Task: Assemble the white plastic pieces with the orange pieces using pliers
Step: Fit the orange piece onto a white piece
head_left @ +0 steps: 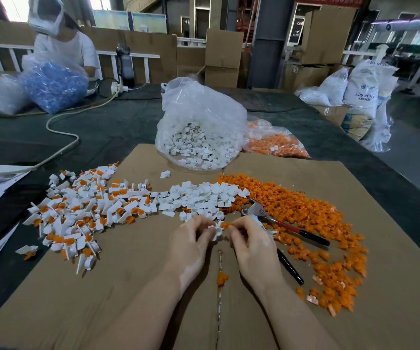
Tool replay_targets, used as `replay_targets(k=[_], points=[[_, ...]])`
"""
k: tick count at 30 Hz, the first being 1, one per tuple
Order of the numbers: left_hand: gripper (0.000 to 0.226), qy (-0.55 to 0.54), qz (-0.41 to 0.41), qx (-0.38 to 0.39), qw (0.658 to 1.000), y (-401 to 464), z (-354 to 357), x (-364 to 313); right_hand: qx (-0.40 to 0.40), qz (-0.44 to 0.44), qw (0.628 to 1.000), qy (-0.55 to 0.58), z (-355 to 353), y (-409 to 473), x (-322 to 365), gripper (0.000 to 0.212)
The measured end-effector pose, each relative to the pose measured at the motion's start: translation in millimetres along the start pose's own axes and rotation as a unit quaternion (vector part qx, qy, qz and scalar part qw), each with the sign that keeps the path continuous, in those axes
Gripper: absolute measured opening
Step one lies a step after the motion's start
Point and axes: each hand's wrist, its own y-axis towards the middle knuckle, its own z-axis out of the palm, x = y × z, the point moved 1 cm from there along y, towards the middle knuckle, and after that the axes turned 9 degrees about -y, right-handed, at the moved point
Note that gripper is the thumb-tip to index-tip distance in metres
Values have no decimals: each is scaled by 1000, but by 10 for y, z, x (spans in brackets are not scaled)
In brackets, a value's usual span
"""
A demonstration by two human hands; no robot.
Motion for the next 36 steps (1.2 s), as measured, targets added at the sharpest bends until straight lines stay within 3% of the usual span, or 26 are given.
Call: replay_targets(k=[5,16,24,29,36], points=[[20,12,58,53,997,-12,4,-29,70,78,989,101,-23,55,-27,21],[24,-16,85,28,996,-40,21,-25,89,79,991,67,-3,84,-72,22],[13,-38,15,-6,999,-15,3,-21,64,64,993,71,2,56,-62,20],[5,-61,-17,-11,998,5,1,-34,57,26,998,2,29,15,-44,19],[16,-27,-2,16,1000,-37,9,-46,44,-26,996,-78,40,-11,2,23]])
